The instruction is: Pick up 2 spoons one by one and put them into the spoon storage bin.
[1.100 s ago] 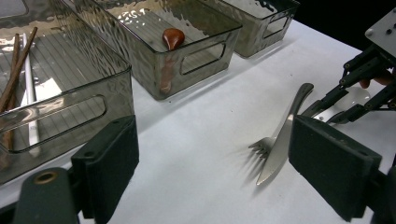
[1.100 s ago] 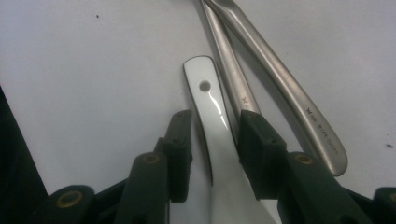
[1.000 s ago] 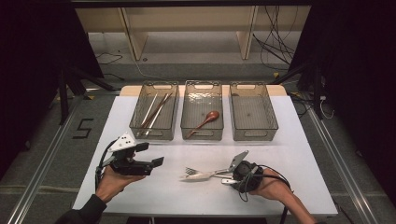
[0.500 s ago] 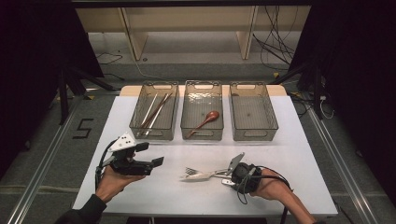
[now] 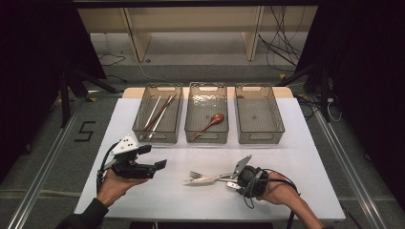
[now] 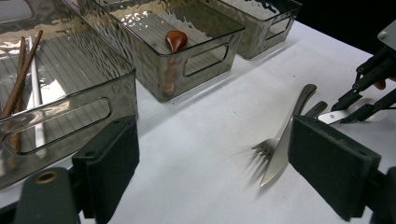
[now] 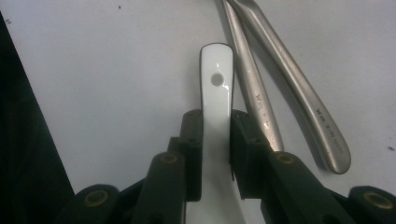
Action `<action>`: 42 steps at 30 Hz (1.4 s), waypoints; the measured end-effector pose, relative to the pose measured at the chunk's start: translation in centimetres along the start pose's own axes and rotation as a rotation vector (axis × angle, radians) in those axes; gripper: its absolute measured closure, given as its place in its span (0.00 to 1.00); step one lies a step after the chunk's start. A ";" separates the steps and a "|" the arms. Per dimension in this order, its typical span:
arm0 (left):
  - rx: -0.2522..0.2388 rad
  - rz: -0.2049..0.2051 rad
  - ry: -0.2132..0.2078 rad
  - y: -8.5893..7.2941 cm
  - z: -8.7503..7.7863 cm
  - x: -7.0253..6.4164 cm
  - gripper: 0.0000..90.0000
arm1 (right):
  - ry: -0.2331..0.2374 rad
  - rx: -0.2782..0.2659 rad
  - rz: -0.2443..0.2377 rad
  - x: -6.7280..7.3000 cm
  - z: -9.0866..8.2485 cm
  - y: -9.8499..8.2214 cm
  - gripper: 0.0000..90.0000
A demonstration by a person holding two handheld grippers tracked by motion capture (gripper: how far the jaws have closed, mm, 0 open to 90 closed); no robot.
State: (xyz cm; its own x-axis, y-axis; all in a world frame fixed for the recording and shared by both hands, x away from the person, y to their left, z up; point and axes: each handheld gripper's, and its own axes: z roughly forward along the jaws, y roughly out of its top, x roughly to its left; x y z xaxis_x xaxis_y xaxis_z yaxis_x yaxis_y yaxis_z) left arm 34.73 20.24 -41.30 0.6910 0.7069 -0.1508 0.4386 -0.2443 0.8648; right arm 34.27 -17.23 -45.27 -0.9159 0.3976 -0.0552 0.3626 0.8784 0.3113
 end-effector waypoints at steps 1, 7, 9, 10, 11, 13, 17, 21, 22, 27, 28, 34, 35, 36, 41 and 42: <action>-0.001 0.000 0.000 0.0 0.0 0.0 0.18 | 0.001 -0.006 0.002 0.0 -0.1 0.0 0.85; -0.004 0.001 0.004 0.0 -0.1 0.0 0.18 | 0.012 -0.045 0.026 -0.2 -0.6 0.0 0.85; -0.006 0.001 0.003 0.0 -0.1 0.0 0.18 | 0.010 -0.059 0.037 -0.3 -0.9 -0.1 0.85; -0.007 0.001 0.001 0.0 -0.1 0.0 0.18 | 0.004 -0.067 0.034 -0.4 -1.0 -0.1 0.85; -0.009 0.001 0.001 0.0 -0.1 0.0 0.18 | 0.008 -0.072 0.035 -0.6 -1.1 -0.2 0.85; -0.019 -0.002 0.003 0.1 -0.2 0.0 0.18 | 0.016 -0.102 0.055 -0.7 -1.4 -0.3 0.85; -0.029 -0.002 -0.001 0.1 -0.4 0.1 0.18 | 0.037 -0.155 0.091 -0.9 -2.1 -0.3 0.85; -0.029 0.000 -0.006 0.1 -0.3 0.0 0.18 | 0.073 -0.229 0.129 -1.7 -2.8 -0.7 0.85; -0.029 0.002 -0.006 0.1 -0.3 0.0 0.18 | 0.077 -0.244 0.139 -1.8 -3.0 -0.8 0.85; -0.036 -0.001 0.000 0.1 -0.4 0.1 0.18 | 0.060 -0.296 0.161 -2.1 -3.5 -0.9 0.85; -0.040 -0.004 0.000 0.1 -0.5 0.1 0.18 | 0.060 -0.305 0.164 -2.1 -3.6 -0.8 0.85; -0.044 -0.006 0.004 0.1 -0.6 0.2 0.18 | 0.037 -0.389 0.214 -2.5 -4.3 -0.7 0.85; -0.050 -0.010 0.007 0.1 -0.7 0.2 0.18 | 0.023 -0.401 0.218 -2.7 -4.5 -0.7 0.85; -0.052 -0.011 0.009 0.1 -0.7 0.2 0.18 | 0.015 -0.415 0.230 -2.9 -4.7 -0.7 0.85; -0.078 -0.024 0.018 0.1 -1.1 0.3 0.18 | -0.021 -0.467 0.257 -3.8 -5.5 -0.4 0.85; -0.081 -0.028 0.018 0.1 -1.2 0.4 0.18 | -0.023 -0.474 0.262 -3.9 -5.6 -0.2 0.85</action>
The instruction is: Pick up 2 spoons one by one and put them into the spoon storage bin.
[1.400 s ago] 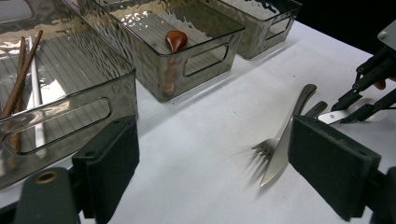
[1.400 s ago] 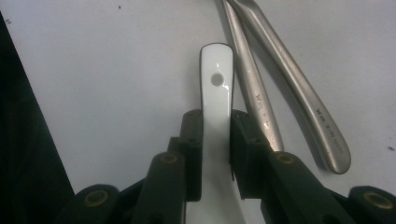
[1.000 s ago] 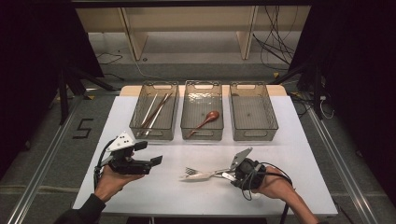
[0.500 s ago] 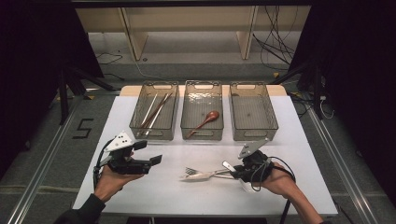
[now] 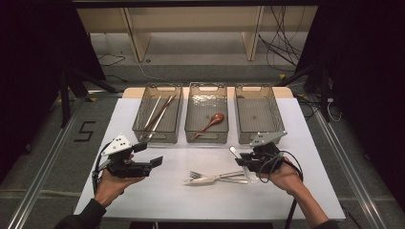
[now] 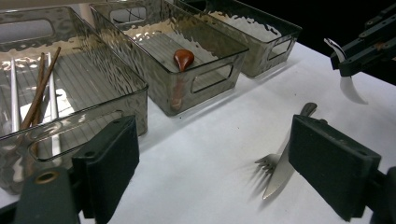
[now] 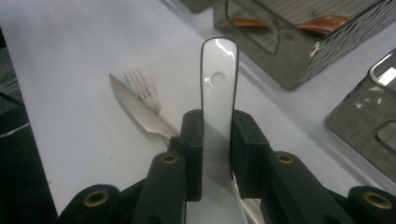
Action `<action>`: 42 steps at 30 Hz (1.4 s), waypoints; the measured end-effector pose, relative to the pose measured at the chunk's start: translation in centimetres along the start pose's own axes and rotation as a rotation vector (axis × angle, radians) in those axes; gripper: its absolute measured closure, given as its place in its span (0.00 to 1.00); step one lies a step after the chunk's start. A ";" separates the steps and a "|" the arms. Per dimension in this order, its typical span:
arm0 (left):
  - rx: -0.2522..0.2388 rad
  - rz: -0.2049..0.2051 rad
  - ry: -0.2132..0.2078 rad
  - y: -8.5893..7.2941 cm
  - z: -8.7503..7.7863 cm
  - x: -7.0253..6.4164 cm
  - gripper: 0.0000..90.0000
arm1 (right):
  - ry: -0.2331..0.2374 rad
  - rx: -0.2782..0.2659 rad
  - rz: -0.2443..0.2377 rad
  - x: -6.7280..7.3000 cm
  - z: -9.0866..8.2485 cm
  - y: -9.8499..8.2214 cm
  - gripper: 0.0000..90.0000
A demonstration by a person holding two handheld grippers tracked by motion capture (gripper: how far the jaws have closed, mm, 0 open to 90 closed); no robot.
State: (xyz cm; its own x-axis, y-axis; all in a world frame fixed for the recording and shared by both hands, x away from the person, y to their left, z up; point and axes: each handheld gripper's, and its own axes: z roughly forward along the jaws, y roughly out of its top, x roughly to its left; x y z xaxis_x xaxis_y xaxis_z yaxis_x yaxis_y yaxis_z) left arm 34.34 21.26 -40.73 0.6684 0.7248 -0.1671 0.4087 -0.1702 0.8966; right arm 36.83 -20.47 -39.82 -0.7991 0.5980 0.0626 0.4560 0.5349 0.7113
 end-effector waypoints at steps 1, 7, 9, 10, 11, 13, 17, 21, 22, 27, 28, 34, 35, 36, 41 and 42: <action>-0.004 -0.003 0.000 0.0 -0.1 0.0 0.18 | 0.000 -0.006 0.005 -0.1 0.0 0.2 0.85; -0.010 -0.009 0.003 -0.2 -0.4 0.0 0.18 | -0.017 -0.048 0.017 -0.7 0.0 1.6 0.85; -0.010 -0.007 0.005 -0.3 -0.5 0.0 0.18 | -0.023 -0.060 0.020 -0.9 0.0 2.1 0.85; -0.012 -0.010 0.006 -0.3 -0.6 0.0 0.18 | -0.027 -0.068 0.021 -1.0 0.0 2.4 0.85; -0.011 -0.012 0.008 -0.3 -0.6 0.0 0.18 | -0.028 -0.074 0.021 -1.1 0.0 2.6 0.85; -0.001 -0.008 0.009 -0.5 -0.6 0.0 0.18 | -0.036 -0.084 0.026 -1.4 0.1 3.2 0.85; 0.010 0.008 0.021 -0.6 -0.7 0.0 0.18 | -0.051 -0.101 0.035 -2.0 0.3 4.2 0.85; 0.011 0.003 0.020 -0.6 -0.8 0.1 0.18 | -0.067 -0.118 0.040 -2.4 0.4 5.4 0.85; 0.011 0.003 0.019 -0.6 -0.8 0.0 0.18 | -0.070 -0.121 0.043 -2.6 0.5 5.8 0.85; 0.012 0.008 0.020 -0.7 -0.7 0.1 0.18 | -0.086 -0.130 0.052 -3.3 1.1 7.3 0.85; 0.011 0.007 0.021 -0.7 -0.7 0.1 0.18 | -0.090 -0.133 0.054 -3.4 1.3 7.6 0.85; 0.012 0.005 0.021 -0.8 -0.7 0.1 0.18 | -0.104 -0.137 0.062 -3.9 2.3 9.4 0.85; 0.013 0.006 0.021 -0.8 -0.7 0.1 0.18 | -0.105 -0.140 0.065 -4.0 2.5 9.6 0.85; 0.013 0.006 0.021 -0.8 -0.6 0.1 0.18 | -0.106 -0.146 0.072 -4.1 2.7 9.8 0.85; 0.011 0.004 0.021 -0.8 -0.7 0.1 0.18 | -0.117 -0.147 0.087 -4.6 3.6 10.9 0.85; 0.012 0.004 0.020 -0.8 -0.7 0.1 0.18 | -0.120 -0.145 0.093 -4.8 3.7 11.1 0.85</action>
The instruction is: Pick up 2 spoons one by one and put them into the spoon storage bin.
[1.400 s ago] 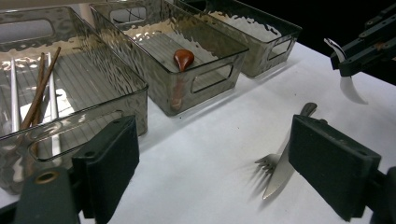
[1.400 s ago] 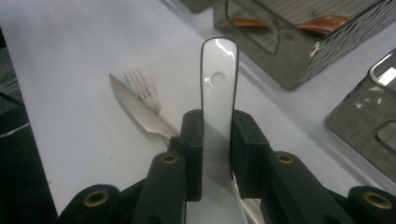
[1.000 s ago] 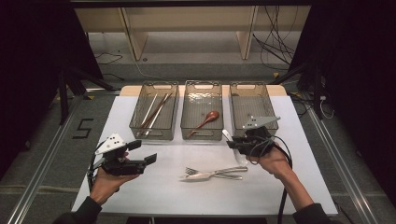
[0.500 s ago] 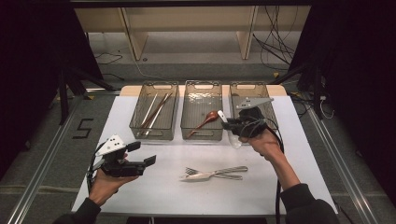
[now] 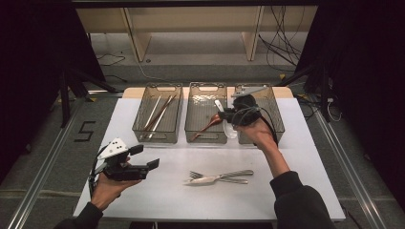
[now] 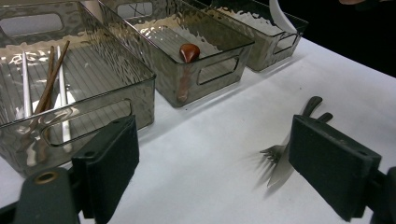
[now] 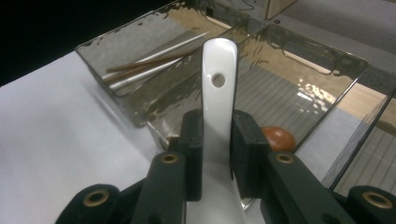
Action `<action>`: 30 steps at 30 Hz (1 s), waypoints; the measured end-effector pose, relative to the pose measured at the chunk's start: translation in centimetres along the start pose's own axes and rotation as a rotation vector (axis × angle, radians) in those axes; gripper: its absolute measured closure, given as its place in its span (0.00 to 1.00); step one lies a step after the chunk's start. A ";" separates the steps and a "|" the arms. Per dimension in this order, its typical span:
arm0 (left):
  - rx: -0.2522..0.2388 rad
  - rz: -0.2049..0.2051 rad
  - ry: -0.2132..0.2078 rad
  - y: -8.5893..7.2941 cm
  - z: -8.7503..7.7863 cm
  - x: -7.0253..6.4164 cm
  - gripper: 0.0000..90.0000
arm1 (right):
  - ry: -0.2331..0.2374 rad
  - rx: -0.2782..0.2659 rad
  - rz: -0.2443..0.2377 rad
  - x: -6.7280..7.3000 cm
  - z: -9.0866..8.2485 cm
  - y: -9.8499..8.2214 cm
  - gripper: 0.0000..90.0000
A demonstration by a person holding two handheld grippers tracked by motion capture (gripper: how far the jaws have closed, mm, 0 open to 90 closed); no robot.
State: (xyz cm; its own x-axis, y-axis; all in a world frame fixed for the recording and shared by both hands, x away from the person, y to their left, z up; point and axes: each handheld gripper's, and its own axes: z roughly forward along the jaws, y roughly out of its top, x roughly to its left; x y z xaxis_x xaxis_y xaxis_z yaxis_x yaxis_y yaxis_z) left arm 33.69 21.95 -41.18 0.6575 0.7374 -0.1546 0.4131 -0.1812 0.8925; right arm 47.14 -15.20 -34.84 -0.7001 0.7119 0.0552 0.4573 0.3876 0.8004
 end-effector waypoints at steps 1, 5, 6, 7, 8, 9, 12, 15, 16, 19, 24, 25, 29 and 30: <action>0.001 0.000 0.000 0.0 0.0 0.0 0.18 | -0.005 0.002 0.003 -0.1 0.2 0.2 0.85; 0.000 0.000 -0.002 0.0 0.0 0.0 0.18 | -0.027 0.014 0.007 -0.5 1.2 0.7 0.85; -0.001 0.000 -0.001 0.0 0.0 0.0 0.18 | -0.031 0.012 0.010 -0.6 1.3 0.9 0.85; -0.001 -0.001 -0.001 0.0 0.0 0.0 0.18 | -0.035 0.010 0.018 -0.7 1.5 1.0 0.85; 0.000 0.000 -0.001 0.0 0.0 0.0 0.18 | -0.038 0.011 0.019 -0.8 1.7 1.2 0.85; 0.000 0.000 -0.001 0.0 0.0 0.0 0.18 | -0.043 0.013 0.021 -0.9 1.9 1.3 0.85; -0.003 0.000 -0.001 0.0 0.0 0.0 0.18 | -0.053 0.014 0.023 -1.0 2.5 1.8 0.85; -0.001 0.001 -0.001 0.0 0.0 0.1 0.18 | -0.060 0.012 0.028 -1.1 2.9 2.2 0.85; -0.004 0.000 -0.001 0.0 0.0 0.1 0.18 | -0.065 0.013 0.032 -1.2 3.1 2.4 0.85; -0.007 0.000 -0.001 0.0 -0.1 0.0 0.18 | -0.070 0.011 0.043 -1.3 3.8 2.8 0.85; -0.009 0.002 -0.003 0.0 -0.1 0.0 0.18 | -0.084 0.017 0.048 -1.3 4.9 3.5 0.85; -0.009 0.004 -0.003 0.1 -0.1 0.0 0.18 | -0.085 0.017 0.050 -1.3 5.1 3.6 0.85; -0.011 0.005 -0.004 0.1 -0.2 0.0 0.18 | -0.094 0.021 0.051 -1.3 5.7 4.0 0.85; -0.016 0.001 -0.003 0.1 -0.2 0.0 0.18 | -0.096 0.022 0.054 -1.3 5.8 4.1 0.85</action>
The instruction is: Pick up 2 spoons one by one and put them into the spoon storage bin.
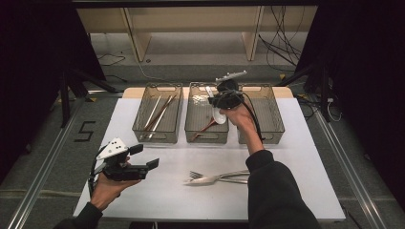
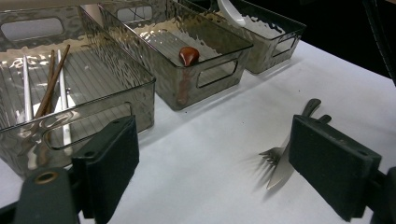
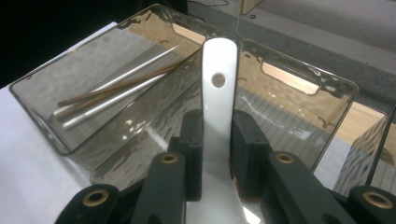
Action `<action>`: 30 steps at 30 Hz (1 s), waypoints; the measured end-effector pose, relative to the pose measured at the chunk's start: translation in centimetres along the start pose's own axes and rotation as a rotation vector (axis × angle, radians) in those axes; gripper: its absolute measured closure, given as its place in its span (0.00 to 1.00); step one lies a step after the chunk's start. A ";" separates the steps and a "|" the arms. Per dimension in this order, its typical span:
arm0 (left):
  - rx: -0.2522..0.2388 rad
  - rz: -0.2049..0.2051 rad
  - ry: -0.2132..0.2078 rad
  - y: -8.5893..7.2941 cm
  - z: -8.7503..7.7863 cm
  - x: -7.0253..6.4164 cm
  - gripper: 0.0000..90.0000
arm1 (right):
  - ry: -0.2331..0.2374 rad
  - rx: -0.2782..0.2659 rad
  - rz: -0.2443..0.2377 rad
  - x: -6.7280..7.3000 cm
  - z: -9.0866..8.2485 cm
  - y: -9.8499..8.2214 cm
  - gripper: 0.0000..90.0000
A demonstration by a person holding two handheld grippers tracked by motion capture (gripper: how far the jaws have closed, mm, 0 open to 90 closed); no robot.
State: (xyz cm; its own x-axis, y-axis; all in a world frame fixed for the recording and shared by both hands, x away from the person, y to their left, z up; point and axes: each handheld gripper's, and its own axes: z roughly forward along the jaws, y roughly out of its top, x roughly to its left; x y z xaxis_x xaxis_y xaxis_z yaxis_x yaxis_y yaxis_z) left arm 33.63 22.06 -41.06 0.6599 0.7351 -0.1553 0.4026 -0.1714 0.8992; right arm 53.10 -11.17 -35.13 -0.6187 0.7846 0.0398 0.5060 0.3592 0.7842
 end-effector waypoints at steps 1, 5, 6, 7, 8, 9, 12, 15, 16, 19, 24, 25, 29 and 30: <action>0.003 0.003 0.000 0.0 0.0 0.0 0.18 | -0.001 -0.002 0.000 0.0 0.1 0.0 0.85; 0.003 0.003 0.001 0.0 0.0 0.1 0.18 | -0.007 0.006 0.012 0.0 0.5 -0.2 0.85; 0.003 0.003 0.001 0.0 0.0 0.1 0.18 | -0.009 0.009 0.012 0.0 0.6 -0.3 0.85; 0.001 0.003 -0.001 0.0 0.0 0.0 0.18 | -0.012 0.012 0.013 -0.1 0.8 -0.4 0.85; 0.001 0.003 -0.001 0.0 0.0 0.0 0.18 | -0.014 0.016 0.017 -0.1 0.9 -0.5 0.85; 0.001 0.004 -0.001 0.0 0.0 0.0 0.18 | -0.016 0.018 0.018 -0.1 1.0 -0.6 0.85; 0.000 0.003 -0.001 0.0 -0.1 0.0 0.18 | -0.018 0.022 0.017 -0.1 1.1 -0.7 0.85; -0.003 -0.002 -0.004 0.1 -0.1 0.0 0.18 | -0.020 0.025 0.020 -0.1 1.3 -0.8 0.85; -0.003 -0.001 -0.004 0.1 -0.1 0.0 0.18 | -0.020 0.028 0.021 -0.1 1.3 -0.8 0.85; -0.004 0.000 -0.004 0.1 -0.1 0.0 0.18 | -0.025 0.034 0.020 -0.1 1.5 -0.9 0.85; -0.003 -0.001 -0.006 0.1 -0.1 0.0 0.18 | -0.028 0.068 0.044 -0.1 2.0 -1.1 0.78; -0.002 -0.002 -0.007 0.0 -0.1 0.0 0.18 | -0.033 0.070 0.050 -0.1 2.0 -1.1 0.72; 0.003 0.003 -0.008 0.0 0.0 0.0 0.18 | -0.032 0.081 0.024 0.1 1.7 -1.0 0.65; -0.001 -0.002 -0.007 0.0 0.0 0.0 0.18 | -0.033 0.083 0.019 0.1 1.6 -1.0 0.63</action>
State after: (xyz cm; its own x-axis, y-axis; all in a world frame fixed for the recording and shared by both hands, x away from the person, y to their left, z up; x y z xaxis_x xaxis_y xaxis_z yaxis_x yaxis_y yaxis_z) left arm 33.62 22.02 -41.03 0.6638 0.7306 -0.1597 0.4030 -0.1696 0.8994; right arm 53.46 -10.65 -36.89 -0.5891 0.8074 0.0328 0.5662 0.3834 0.7297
